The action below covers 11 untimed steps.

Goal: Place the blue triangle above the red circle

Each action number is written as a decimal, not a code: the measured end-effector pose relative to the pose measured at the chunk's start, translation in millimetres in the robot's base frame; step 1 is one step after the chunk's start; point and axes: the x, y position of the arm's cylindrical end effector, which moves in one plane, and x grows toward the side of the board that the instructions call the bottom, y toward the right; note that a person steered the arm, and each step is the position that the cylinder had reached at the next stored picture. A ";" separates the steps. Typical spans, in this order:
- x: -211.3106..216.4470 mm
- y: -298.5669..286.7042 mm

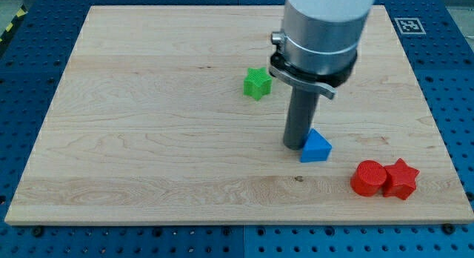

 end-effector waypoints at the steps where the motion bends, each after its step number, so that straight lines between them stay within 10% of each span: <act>1: 10.4 19.5; 11: 36.7 60.6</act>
